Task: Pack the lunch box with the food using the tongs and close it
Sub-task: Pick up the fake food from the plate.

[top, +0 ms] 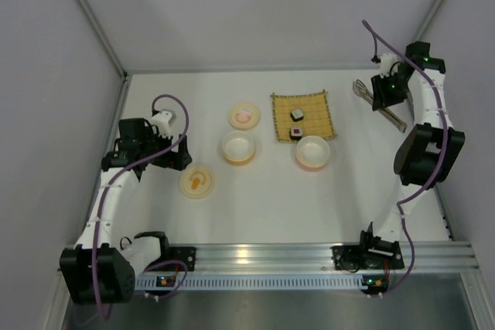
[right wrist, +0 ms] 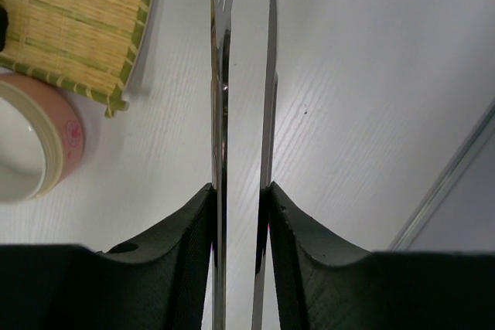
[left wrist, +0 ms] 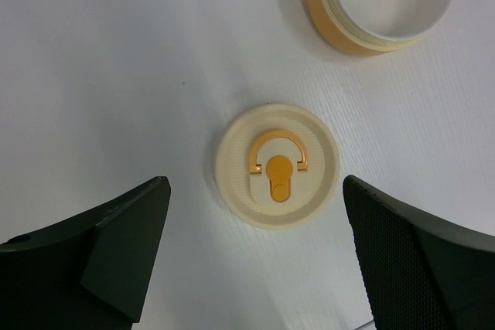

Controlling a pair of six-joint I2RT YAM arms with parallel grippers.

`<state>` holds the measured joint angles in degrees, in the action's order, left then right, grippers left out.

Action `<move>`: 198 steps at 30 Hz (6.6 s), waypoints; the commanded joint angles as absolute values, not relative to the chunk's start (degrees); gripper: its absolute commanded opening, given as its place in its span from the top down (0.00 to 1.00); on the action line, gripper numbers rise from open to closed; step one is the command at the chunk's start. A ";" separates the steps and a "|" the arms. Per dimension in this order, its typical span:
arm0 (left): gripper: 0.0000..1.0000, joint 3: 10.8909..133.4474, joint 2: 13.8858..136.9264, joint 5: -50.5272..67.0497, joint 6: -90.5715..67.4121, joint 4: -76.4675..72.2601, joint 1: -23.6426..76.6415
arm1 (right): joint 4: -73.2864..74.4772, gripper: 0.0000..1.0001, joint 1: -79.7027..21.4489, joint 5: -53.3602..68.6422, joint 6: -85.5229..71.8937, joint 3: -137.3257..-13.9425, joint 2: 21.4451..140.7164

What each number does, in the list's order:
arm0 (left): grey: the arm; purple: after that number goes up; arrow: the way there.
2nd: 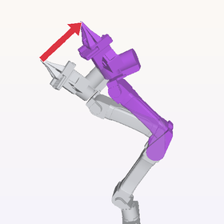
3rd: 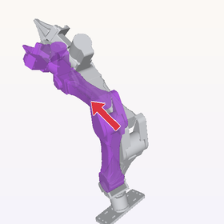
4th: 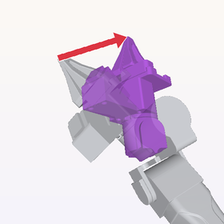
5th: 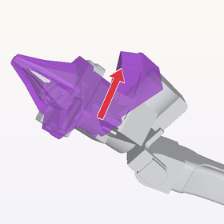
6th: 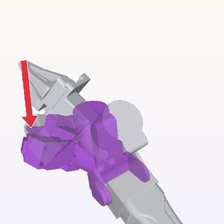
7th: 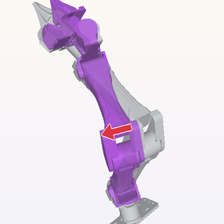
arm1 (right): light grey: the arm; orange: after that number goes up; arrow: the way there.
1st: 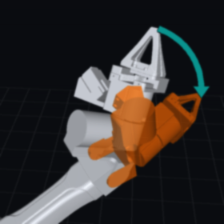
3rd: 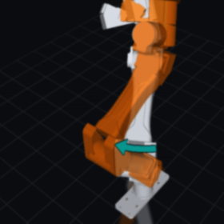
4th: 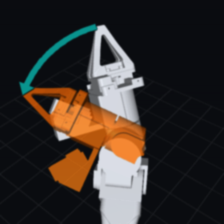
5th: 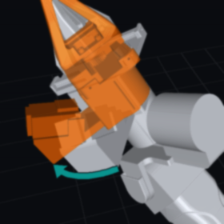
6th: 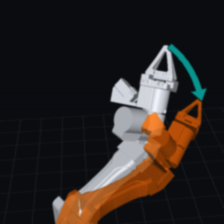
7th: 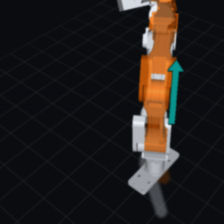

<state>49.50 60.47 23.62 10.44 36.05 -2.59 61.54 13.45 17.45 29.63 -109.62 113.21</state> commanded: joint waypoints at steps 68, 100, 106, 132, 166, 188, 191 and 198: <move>0.32 73.39 78.92 4.66 50.54 33.05 58.71 | 63.45 0.69 -25.14 70.93 18.98 -80.86 92.82; 0.83 70.66 77.78 3.34 50.10 31.82 58.71 | 68.82 0.49 -27.86 68.55 25.31 -79.19 91.67; 0.78 70.58 77.26 3.17 51.42 31.99 58.71 | 68.82 0.60 -27.77 69.08 25.05 -79.80 92.02; 0.10 79.19 69.18 9.57 43.95 35.06 52.83 | 71.18 0.76 -20.23 64.61 25.05 -87.27 91.58; 0.02 65.13 69.88 44.21 12.66 43.95 -11.78 | 51.07 0.41 -7.29 20.04 11.87 -91.22 91.84; 0.02 60.65 66.45 40.34 10.20 40.08 -11.78 | 49.39 0.38 -9.05 15.21 12.66 -99.76 107.31; 0.02 60.38 66.53 39.90 9.84 39.99 -11.78 | 49.39 0.38 -9.67 14.68 12.92 -99.76 108.01; 0.02 59.77 66.53 40.34 9.76 39.73 -11.78 | 49.31 0.39 -10.72 14.06 13.27 -99.76 109.07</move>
